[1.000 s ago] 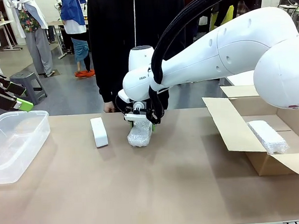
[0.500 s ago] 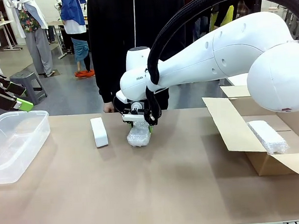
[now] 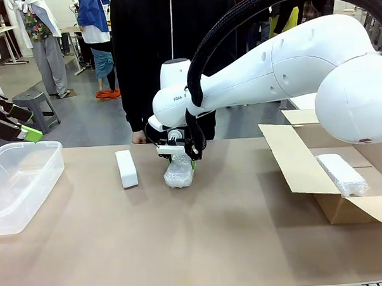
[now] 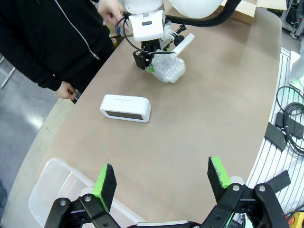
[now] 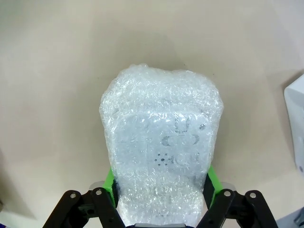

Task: Separate and place wrapped and unwrapped clocks.
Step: Pick up the Digital clock indicated by the person.

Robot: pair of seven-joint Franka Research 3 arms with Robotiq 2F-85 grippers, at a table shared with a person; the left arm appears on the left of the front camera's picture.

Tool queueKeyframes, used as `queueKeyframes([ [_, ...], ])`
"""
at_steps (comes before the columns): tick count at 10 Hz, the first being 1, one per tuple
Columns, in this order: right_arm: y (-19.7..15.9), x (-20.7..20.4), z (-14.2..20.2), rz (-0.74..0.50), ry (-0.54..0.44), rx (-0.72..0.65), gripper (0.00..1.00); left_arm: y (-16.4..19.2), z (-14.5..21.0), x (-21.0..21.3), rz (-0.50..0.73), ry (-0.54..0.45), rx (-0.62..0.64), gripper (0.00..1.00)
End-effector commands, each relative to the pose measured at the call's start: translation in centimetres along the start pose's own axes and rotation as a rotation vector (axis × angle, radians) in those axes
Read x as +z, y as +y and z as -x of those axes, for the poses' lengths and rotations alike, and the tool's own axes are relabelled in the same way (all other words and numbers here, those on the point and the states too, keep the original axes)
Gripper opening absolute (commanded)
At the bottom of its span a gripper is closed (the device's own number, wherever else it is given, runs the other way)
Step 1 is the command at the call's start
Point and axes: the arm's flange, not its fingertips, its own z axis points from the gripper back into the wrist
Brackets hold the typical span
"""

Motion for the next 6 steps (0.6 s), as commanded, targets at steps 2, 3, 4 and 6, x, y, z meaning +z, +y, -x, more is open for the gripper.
queueKeyframes([
  [2,0.9,3.7,-1.5,0.023,0.028,-0.002,0.26,0.1,0.1,-0.1,0.015,-0.01,0.0,1.0],
  [3,1.6,6.5,-2.9,0.056,0.068,-0.011,0.26,0.1,0.1,-0.1,0.015,-0.01,0.0,1.0],
  [4,2.2,9.3,-4.5,0.071,0.086,-0.015,0.26,0.1,0.1,-0.1,0.015,-0.01,0.0,1.0],
  [6,2.8,14.4,-7.7,0.101,0.135,-0.023,0.26,0.1,0.1,-0.1,0.015,-0.01,0.0,1.0],
])
